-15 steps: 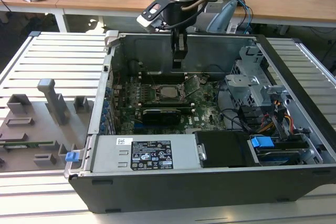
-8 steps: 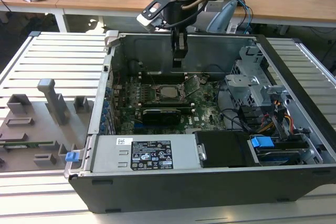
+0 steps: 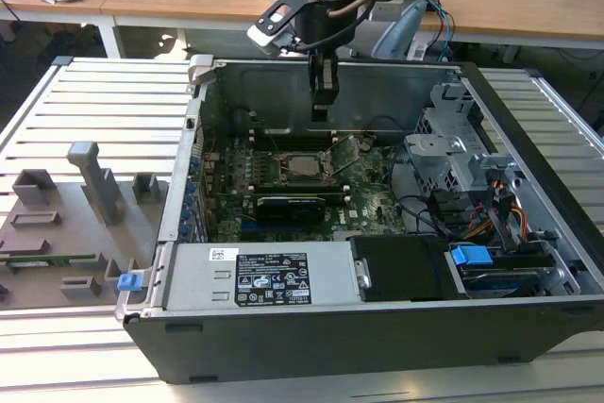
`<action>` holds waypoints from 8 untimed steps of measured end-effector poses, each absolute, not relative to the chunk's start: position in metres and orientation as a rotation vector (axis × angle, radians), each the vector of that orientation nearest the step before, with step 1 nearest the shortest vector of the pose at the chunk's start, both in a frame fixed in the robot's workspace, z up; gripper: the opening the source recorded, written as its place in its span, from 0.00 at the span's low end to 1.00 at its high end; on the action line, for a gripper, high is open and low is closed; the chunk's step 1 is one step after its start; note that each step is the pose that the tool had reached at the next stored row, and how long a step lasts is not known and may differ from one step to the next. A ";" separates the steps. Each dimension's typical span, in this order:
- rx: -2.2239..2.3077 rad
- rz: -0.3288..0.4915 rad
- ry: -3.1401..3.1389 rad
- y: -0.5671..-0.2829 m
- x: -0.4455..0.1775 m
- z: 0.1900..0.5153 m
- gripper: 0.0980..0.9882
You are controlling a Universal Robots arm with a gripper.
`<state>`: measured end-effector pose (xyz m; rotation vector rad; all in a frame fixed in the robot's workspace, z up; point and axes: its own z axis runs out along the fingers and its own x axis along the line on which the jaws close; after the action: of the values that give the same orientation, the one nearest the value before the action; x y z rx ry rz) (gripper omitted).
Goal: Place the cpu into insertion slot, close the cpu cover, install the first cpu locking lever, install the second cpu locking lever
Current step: 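Close the cpu cover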
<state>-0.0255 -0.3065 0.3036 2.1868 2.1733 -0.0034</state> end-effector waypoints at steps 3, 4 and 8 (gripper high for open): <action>2.187 -0.003 2.173 -0.306 -0.014 0.304 0.01; 2.187 -0.003 2.173 -0.306 -0.010 0.304 0.01; 2.187 -0.004 2.173 -0.306 0.017 0.304 0.01</action>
<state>0.0170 -0.3064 0.3036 2.1870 2.1733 -0.0040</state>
